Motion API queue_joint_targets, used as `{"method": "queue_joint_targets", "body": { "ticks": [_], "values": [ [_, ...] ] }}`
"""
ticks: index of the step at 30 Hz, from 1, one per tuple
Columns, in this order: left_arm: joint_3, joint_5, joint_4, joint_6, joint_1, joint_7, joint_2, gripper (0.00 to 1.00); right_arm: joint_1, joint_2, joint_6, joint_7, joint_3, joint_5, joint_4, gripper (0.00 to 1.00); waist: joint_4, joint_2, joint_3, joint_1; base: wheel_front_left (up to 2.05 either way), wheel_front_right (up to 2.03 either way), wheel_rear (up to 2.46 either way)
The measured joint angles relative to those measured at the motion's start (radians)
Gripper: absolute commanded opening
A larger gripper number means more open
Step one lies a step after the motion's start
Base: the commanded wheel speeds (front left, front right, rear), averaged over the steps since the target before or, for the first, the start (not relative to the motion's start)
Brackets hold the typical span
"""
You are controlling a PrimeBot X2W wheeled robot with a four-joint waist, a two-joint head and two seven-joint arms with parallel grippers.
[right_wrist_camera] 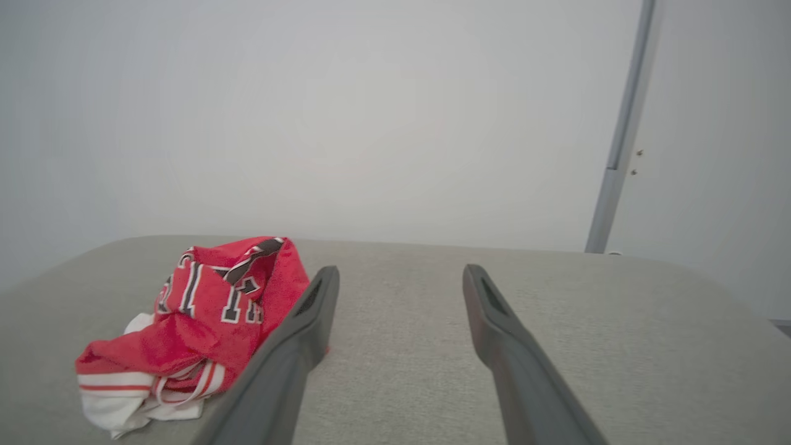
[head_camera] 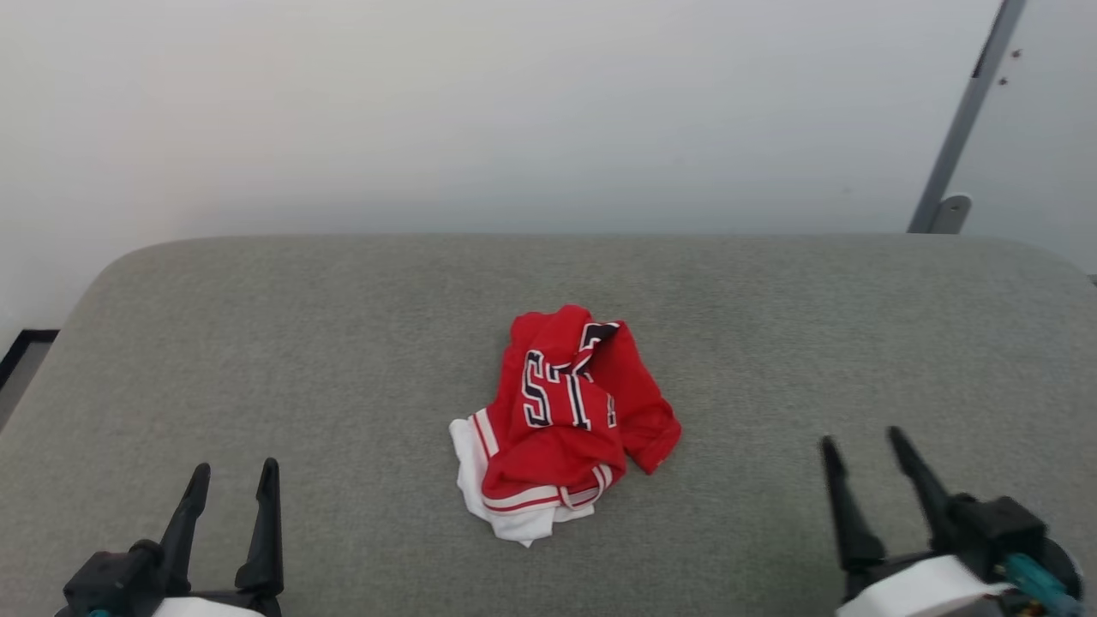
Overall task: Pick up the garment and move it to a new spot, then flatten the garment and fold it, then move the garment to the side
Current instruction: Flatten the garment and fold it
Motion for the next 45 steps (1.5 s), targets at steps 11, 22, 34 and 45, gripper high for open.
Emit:
{"method": "queue_joint_targets", "body": {
  "ticks": [11, 22, 34, 45],
  "values": [
    [-0.068, -0.038, 0.021, 0.0, -0.082, 0.0, 0.019, 1.0, -0.112, -0.086, 0.0, 0.229, 0.307, 0.105, 0.057, 1.0, 0.106, 0.0, 0.035, 0.0, 0.0, 0.0, 0.0],
    [-0.16, -0.073, 0.055, 0.0, -0.189, 0.0, 0.016, 1.0, -0.291, -0.154, 0.0, 0.473, 0.429, 0.146, 0.191, 1.0, 0.238, 0.0, 0.111, 0.0, 0.0, 0.0, 0.0],
    [-0.189, -0.09, 0.079, 0.0, -0.248, 0.0, -0.021, 1.0, -0.452, -0.178, 0.0, 0.568, 0.542, 0.127, 0.398, 0.0, 0.324, 0.0, 0.189, 0.0, 0.0, 0.0, 0.0],
    [-0.136, -0.098, 0.082, 0.0, -0.228, -0.001, -0.008, 1.0, -0.477, -0.231, 0.0, 0.598, 0.494, 0.215, 0.252, 0.0, 0.273, 0.0, 0.172, 0.0, 0.0, 0.0, 0.0]
  ]
}}
